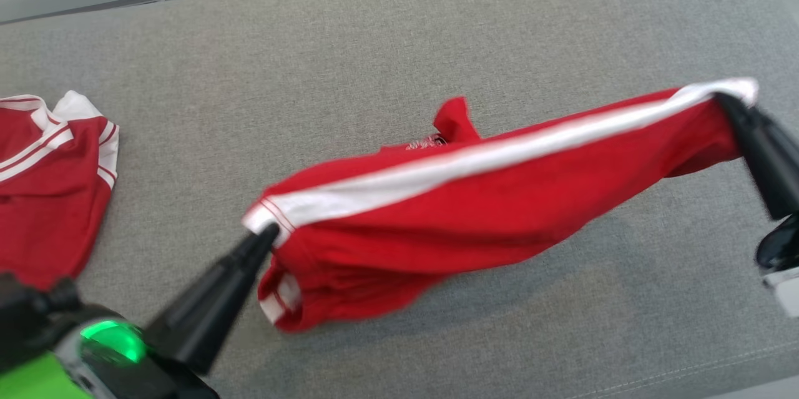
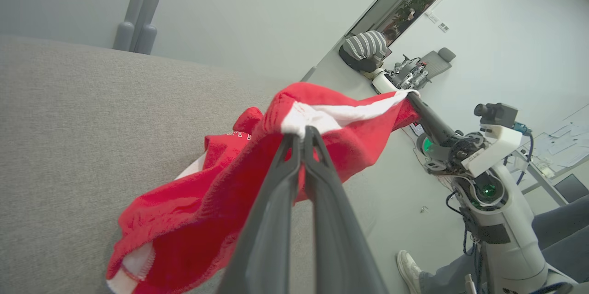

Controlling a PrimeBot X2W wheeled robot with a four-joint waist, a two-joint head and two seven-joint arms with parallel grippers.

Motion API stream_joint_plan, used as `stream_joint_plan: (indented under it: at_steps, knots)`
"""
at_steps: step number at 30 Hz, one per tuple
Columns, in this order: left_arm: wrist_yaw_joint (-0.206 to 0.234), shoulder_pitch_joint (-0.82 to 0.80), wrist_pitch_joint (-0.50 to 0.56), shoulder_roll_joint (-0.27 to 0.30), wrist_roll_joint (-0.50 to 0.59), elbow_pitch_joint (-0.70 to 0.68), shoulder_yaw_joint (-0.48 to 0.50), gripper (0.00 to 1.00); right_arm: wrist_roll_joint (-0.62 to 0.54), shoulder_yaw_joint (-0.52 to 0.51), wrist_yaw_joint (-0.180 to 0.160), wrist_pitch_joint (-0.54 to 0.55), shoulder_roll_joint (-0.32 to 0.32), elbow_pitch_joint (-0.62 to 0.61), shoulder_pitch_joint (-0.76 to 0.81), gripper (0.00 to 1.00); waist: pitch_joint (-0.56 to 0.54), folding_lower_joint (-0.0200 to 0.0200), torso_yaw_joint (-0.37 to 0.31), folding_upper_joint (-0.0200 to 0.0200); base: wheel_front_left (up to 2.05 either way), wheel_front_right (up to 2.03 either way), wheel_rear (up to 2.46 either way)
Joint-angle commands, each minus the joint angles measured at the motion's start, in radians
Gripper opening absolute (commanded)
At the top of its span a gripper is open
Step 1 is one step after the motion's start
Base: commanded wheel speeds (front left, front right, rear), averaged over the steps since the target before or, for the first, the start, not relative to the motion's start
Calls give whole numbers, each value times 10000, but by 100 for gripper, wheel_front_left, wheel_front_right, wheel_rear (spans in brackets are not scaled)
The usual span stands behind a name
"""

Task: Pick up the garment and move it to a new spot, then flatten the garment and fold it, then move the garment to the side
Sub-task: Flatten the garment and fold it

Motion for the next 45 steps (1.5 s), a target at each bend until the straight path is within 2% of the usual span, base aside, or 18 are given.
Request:
stream_joint_plan:
  at_steps: [1, 5, 9, 10, 11, 14, 16, 17, 21, 24, 26, 30, 34, 39, 40, 41, 45]
  knots:
    - [66, -498, 119, 252, 15, -84, 316, 0, 186, -300, 2, 87, 63, -160, -236, 0, 76, 0, -46, 72, 0, 0, 0]
    - [354, -2232, 750, 874, -370, 293, 1180, 0, 608, -924, 0, 627, 121, -25, -1362, 0, 775, 0, 74, 72, 0, 0, 0]
    - [626, -4805, 1799, 1542, -981, 1748, 1351, 0, 753, -628, -1, 1371, 456, 1016, -3579, 0, 1720, 0, 192, 72, 0, 0, 0]
    - [641, -6315, 2276, 1860, -844, 2810, 1065, 0, 342, -365, -1, 1756, 815, 1977, -5061, 0, 2194, 0, 306, 72, 0, 0, 0]
    - [603, -7115, 2423, 1923, -712, 3336, 843, 0, 19, -228, -1, 1965, 1008, 2504, -5831, 0, 2434, 0, 398, 72, 0, 0, 0]
    - [463, -9546, 2560, 1824, -12, 5270, 64, 0, -1404, -1, 0, 2268, 1805, 4257, -8264, 0, 3042, 0, 683, 72, 0, 0, 0]
    - [220, -11190, 2263, 1695, 754, 6661, -398, 0, -2444, -112, 0, 2162, 2474, 5531, -9984, 0, 3443, 0, 814, 72, 0, 0, 0]
    - [-53, -12000, 1948, 1628, 1176, 7343, -593, 0, -2971, -185, 0, 1979, 2854, 6181, -10829, 0, 3620, 0, 814, 72, 0, 0, 0]
    - [-836, -14542, 31, 889, 2357, 10017, -1005, 0, -4831, -913, -1, 541, 3895, 8598, -13680, 0, 4054, 0, 885, 72, 0, 0, 0]
    - [-1316, -15867, -1526, 608, 2988, 11525, -1279, 0, -5351, -1076, 2, -556, 4194, 9784, -15144, 0, 4322, 0, 835, 72, 0, 0, 0]
    - [-1530, -16406, -2390, 679, 3485, 12298, -1655, 0, -5070, -891, 0, -1039, 4226, 10452, -15678, 0, 4621, 0, 750, 72, 0, 0, 0]
    - [-1691, -16119, -3794, 828, 3721, 13545, -2667, 0, -4224, 274, 0, -1714, 4238, 11218, -15137, 0, 4860, 0, 597, 72, 0, 0, 0]
    - [-1685, -14978, -4874, 1364, 2945, 13823, -3888, 0, -3447, 1218, 2, -2174, 4103, 10897, -13474, 0, 4612, 0, 405, 72, 0, 0, 0]
    - [-1688, -12622, -6096, 2165, 1894, 13364, -5048, 0, -1800, 2615, 3, -2320, 2938, 9113, -10173, 0, 4037, 0, 269, 72, 0, 0, 0]
    - [-1689, -12201, -6310, 2359, 1834, 13187, -5244, 0, -1383, 2773, 2, -2391, 2572, 8655, -9606, 0, 3865, 0, 268, 72, 0, 0, 0]
    - [-1689, -12201, -6310, 2359, 1834, 13187, -5244, 0, -1383, 2773, 2, -2391, 2572, 8655, -9606, 0, 3865, 0, 268, 72, 0, 0, 0]
    - [-1676, -10217, -7119, 3039, 1455, 12414, -5916, 0, -37, 3101, 2, -2657, 1241, 7256, -7050, 0, 3105, 0, 229, 72, 0, 0, 0]
